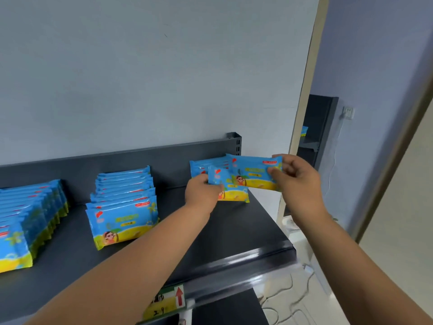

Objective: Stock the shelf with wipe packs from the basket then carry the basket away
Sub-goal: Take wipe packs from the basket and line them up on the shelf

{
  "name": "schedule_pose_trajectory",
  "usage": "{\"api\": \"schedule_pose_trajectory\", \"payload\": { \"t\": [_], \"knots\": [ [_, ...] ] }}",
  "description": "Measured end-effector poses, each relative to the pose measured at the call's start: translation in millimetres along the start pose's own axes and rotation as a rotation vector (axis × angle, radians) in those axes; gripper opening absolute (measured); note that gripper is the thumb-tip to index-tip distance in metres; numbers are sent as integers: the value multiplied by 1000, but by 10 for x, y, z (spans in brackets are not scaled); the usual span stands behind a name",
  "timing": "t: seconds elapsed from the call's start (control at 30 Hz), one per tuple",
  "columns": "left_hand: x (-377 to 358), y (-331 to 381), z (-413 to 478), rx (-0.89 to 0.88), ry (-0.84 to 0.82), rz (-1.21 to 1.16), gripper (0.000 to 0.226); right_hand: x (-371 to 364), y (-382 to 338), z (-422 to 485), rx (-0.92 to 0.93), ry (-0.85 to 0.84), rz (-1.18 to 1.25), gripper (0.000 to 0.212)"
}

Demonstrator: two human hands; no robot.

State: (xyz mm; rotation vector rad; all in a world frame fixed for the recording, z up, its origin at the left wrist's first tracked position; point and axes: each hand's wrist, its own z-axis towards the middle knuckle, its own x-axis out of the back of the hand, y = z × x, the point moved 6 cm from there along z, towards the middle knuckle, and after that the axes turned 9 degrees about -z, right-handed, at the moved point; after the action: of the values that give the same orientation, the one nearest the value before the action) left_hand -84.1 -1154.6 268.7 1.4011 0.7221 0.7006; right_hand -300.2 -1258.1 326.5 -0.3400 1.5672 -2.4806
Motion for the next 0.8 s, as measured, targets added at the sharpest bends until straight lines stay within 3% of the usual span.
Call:
{"api": "schedule_pose_trajectory", "payload": {
  "t": [0.13,0.23,0.43,0.57,0.8],
  "knots": [
    [120,93,67,-195,111,422,19,-27,141,178,-30,-13,-13,21],
    [117,95,76,-244,120,566,20,-107,244,232,-66,-53,21,20],
    [97,9,147,-120,173,512,29,-322,408,344,-118,-198,77,20],
    [99,-54,161,-22,190,385,32,-453,506,447,-100,-287,-9,25],
    [140,-45,94,6,156,384,35,-623,782,530,-43,-246,-237,27]
  ]
}}
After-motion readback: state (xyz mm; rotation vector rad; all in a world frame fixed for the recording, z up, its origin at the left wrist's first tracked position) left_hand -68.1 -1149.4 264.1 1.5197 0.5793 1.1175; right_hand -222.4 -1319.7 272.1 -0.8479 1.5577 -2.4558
